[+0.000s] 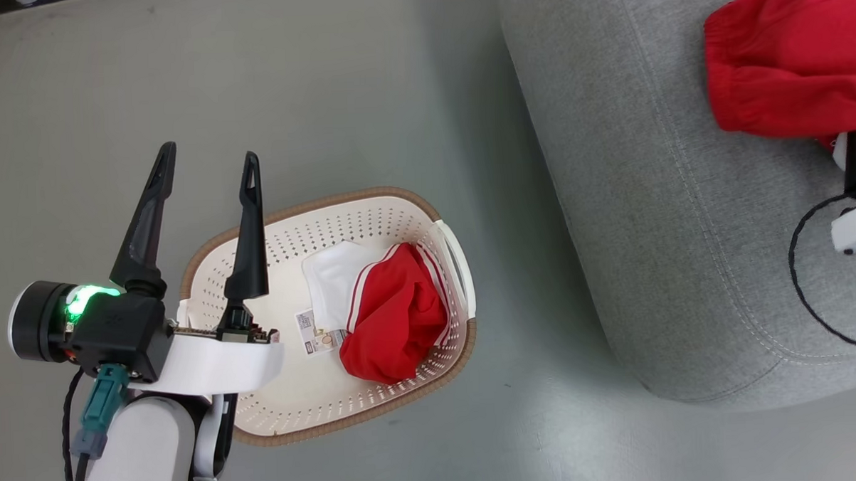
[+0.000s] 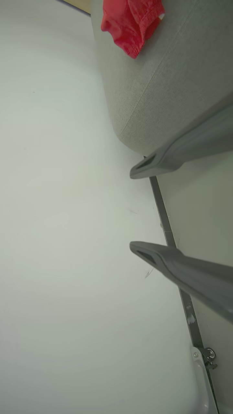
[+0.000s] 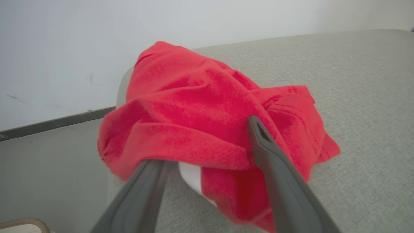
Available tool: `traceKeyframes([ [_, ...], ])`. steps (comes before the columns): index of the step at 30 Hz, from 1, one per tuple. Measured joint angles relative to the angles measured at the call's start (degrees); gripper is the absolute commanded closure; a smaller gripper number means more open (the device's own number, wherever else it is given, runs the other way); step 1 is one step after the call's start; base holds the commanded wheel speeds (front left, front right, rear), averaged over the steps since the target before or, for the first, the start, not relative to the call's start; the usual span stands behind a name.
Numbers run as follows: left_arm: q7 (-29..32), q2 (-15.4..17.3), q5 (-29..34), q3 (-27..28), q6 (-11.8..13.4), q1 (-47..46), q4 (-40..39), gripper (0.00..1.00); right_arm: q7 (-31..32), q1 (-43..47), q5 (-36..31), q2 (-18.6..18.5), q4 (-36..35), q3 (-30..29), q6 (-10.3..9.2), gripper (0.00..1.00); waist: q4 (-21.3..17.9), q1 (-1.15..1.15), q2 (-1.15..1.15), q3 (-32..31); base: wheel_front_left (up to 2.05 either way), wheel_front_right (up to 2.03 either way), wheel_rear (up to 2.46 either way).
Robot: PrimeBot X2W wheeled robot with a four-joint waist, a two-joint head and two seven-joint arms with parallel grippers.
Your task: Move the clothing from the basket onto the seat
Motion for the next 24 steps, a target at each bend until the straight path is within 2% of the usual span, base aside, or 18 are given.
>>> traceKeyframes([
  [15,-0.9,-0.2,-1.1,1.4,0.6,0.1,1.3,0.00,0.2,10.7,5.2,2.7,-6.9,5.6,0.00,0.00,-2.2,0.00,0.00,-2.3,0.00,0.00,0.00],
  [24,-1.3,-0.3,-1.5,1.6,0.6,0.7,1.7,0.00,8.2,15.4,11.8,3.3,-12.1,9.6,0.00,0.00,-3.1,0.00,0.00,-3.4,0.00,0.00,0.00],
])
